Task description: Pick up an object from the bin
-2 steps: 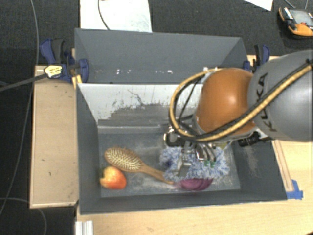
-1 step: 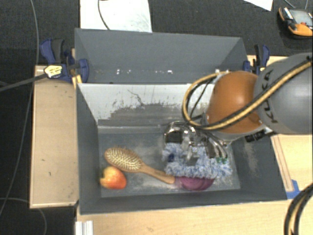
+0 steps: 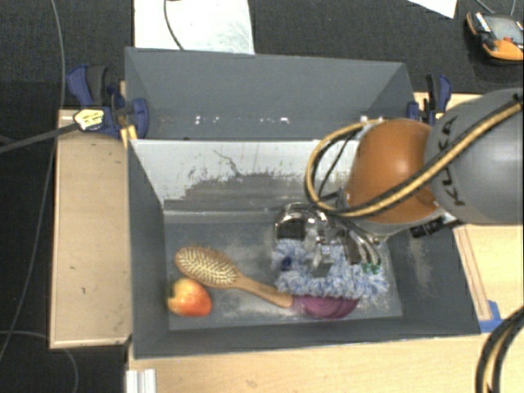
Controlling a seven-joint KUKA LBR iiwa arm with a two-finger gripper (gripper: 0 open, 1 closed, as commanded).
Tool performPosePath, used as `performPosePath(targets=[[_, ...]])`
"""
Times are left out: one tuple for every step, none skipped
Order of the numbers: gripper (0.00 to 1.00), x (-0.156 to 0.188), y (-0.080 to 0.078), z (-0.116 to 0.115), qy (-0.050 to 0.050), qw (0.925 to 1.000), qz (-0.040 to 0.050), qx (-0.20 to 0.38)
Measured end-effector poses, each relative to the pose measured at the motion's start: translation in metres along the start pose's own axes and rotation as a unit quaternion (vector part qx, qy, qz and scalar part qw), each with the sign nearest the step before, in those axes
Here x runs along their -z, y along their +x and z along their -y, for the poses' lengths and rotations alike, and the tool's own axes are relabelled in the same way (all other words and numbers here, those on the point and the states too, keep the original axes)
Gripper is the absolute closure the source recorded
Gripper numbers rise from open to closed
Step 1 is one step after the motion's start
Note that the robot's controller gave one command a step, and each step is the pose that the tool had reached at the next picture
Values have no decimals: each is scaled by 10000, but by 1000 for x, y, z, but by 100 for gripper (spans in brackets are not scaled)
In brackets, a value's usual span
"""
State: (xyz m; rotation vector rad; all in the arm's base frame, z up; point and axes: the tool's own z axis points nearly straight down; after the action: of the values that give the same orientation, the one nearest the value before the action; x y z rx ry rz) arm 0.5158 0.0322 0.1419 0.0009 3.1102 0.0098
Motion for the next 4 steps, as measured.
performPosePath(targets=[[100,38,-57,53,16,9998,44,188],[100,27,-5,53,-16,9995,-56,324],[100,-21,-11,16,-18,9998,74,-192],[100,-67,24,9,1,9929,80,1185]])
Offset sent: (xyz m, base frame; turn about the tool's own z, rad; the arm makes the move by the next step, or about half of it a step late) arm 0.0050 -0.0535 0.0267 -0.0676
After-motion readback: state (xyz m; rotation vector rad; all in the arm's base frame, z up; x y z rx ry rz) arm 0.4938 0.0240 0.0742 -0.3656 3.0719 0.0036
